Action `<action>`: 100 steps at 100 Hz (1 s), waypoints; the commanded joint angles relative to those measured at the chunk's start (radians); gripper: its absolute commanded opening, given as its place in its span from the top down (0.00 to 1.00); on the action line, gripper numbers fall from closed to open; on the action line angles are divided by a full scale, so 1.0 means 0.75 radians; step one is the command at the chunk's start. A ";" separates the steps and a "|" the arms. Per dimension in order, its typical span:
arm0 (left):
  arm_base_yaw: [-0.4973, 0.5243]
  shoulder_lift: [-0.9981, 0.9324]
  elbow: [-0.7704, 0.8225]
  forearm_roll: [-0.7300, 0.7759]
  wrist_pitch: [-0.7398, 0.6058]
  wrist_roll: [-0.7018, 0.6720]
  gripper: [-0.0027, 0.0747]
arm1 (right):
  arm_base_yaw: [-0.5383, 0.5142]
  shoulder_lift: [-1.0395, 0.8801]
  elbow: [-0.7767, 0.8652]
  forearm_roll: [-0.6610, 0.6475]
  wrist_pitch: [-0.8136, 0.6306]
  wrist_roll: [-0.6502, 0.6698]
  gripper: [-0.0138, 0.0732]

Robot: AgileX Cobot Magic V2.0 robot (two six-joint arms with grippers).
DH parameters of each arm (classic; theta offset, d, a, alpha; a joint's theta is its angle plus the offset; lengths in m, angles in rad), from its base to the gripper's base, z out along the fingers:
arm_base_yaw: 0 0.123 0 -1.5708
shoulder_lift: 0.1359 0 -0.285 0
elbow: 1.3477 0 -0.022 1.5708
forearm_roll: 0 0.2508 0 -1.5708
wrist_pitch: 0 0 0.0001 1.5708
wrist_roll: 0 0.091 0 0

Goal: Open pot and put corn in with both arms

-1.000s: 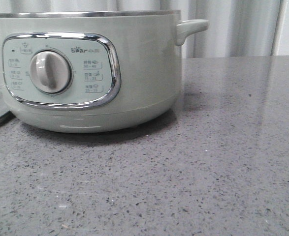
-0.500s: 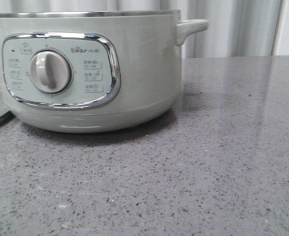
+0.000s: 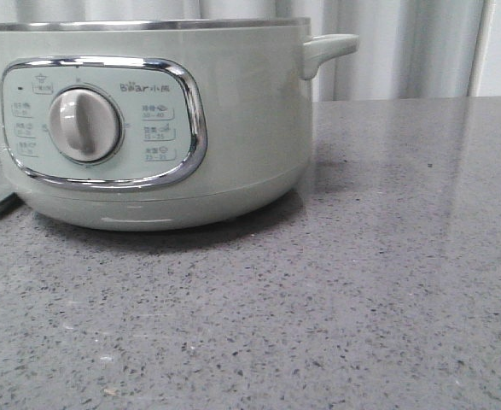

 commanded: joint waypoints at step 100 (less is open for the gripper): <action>-0.004 -0.046 0.010 -0.017 -0.065 -0.007 0.99 | -0.708 -0.216 0.430 -0.185 -0.038 0.000 0.93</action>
